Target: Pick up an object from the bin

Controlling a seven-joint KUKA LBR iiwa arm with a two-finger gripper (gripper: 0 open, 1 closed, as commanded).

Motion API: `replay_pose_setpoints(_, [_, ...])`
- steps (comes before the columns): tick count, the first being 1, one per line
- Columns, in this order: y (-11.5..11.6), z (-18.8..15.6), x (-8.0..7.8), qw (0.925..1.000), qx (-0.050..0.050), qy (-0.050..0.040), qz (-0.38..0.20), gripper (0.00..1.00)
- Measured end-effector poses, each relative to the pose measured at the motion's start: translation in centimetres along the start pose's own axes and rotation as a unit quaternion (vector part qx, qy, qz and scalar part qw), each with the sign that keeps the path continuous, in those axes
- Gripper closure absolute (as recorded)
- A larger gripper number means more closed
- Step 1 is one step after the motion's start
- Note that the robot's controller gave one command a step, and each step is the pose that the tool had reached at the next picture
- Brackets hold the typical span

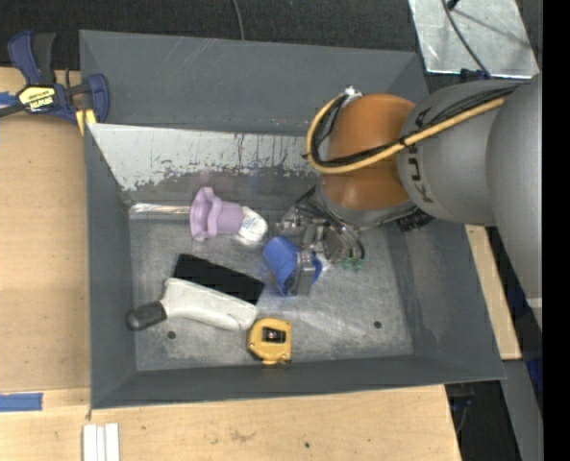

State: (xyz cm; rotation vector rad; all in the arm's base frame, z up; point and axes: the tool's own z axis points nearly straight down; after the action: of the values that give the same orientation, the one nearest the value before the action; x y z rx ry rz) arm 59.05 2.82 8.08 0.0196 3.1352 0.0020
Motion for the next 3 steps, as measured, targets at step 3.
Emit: replay_pose_setpoints(3, [-0.1, -4.3, -0.1, 1.0, 0.001, 0.0023, 0.0, 1.0])
